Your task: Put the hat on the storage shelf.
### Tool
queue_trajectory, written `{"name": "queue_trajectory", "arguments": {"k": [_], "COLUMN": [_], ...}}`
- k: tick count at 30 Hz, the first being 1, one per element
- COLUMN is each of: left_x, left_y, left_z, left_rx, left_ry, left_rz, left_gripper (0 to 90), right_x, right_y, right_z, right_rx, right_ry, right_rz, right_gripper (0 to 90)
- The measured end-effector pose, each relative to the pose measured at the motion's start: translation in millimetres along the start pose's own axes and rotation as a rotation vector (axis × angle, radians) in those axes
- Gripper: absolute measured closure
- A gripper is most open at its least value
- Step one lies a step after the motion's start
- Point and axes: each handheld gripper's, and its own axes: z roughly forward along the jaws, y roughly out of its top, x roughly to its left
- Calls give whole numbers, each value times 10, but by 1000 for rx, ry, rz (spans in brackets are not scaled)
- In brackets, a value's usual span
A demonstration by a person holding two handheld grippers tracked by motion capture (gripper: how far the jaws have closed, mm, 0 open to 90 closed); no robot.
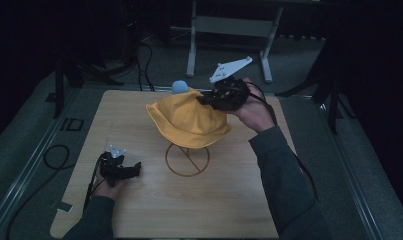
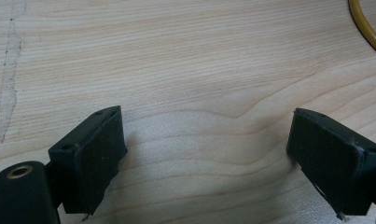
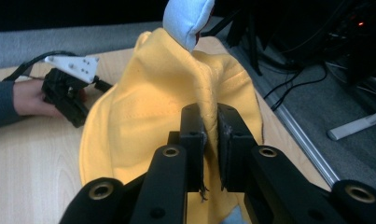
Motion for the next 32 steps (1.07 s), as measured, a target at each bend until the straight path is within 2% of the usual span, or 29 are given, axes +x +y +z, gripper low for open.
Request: {"name": "queue_trajectory", "arguments": {"k": [5,9,15,21,27,32], "left_x": [2,2,2,2,3,1], "left_y": [0,0,0,1,1,0], "left_z": [0,-1,-1,-1,-1,0], "left_rx": [0,0,1,1,1,0], "left_ry": [1,1,1,1,2,2], "left_rz": [2,2,3,2,4,2], "left_gripper": [115,115,115,115,115,115], "right_x": [95,155,203,172,117,93], "right_y": [103,155,170,206,205,174], "right_z": [132,251,341,194,42,-30], "right_rx": [49,99,116,47,32,24], "right_ry": [23,17,28,18,-25,-38], "right_rz": [-29,-59,-61,-32,-3,4], "right_gripper": [806,798,755,521,394,345]}}
